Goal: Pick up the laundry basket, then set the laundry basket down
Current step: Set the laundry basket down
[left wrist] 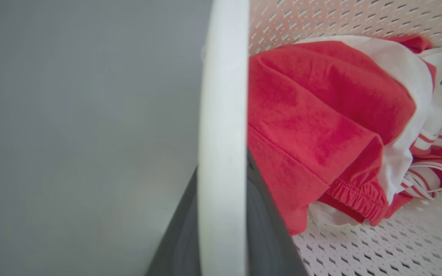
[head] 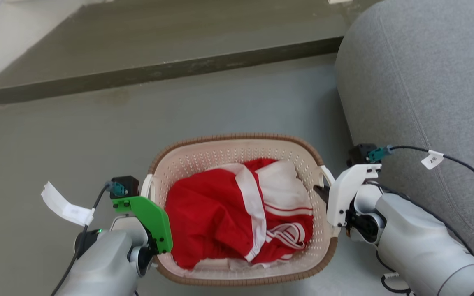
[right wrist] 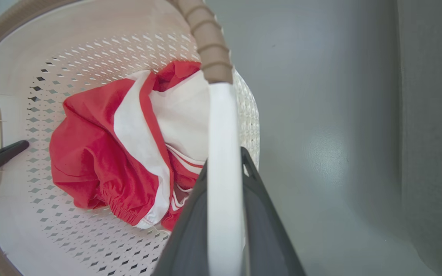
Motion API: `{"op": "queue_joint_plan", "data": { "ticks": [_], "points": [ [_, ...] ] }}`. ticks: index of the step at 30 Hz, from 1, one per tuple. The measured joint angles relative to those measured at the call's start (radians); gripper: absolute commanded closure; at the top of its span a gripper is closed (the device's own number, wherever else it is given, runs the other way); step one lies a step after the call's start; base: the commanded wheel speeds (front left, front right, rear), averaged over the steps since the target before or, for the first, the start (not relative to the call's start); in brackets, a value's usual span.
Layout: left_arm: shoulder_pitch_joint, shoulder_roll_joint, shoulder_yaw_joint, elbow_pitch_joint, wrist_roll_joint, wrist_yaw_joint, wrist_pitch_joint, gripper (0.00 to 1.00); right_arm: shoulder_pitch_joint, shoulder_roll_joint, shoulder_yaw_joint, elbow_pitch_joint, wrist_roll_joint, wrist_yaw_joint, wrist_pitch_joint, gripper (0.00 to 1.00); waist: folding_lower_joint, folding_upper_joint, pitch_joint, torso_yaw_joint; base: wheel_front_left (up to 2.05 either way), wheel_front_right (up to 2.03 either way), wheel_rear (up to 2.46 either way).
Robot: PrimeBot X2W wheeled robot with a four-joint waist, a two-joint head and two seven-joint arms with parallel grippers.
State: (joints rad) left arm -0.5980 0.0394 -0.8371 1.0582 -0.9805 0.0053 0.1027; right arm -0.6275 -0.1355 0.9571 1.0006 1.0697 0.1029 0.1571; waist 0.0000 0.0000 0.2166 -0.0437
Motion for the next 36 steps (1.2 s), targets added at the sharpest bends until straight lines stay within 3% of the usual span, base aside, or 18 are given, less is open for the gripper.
{"op": "queue_joint_plan", "data": {
  "ticks": [36],
  "points": [
    [-0.242, -0.001, 0.026, 0.038, 0.026, 0.014, -0.171, 1.00, -0.216, -0.023, 0.017, -0.035, -0.006, 0.000, -0.182, 1.00, 0.0001, 0.0000, 0.419, -0.007, 0.00, 0.00, 0.00]
  ]
}}
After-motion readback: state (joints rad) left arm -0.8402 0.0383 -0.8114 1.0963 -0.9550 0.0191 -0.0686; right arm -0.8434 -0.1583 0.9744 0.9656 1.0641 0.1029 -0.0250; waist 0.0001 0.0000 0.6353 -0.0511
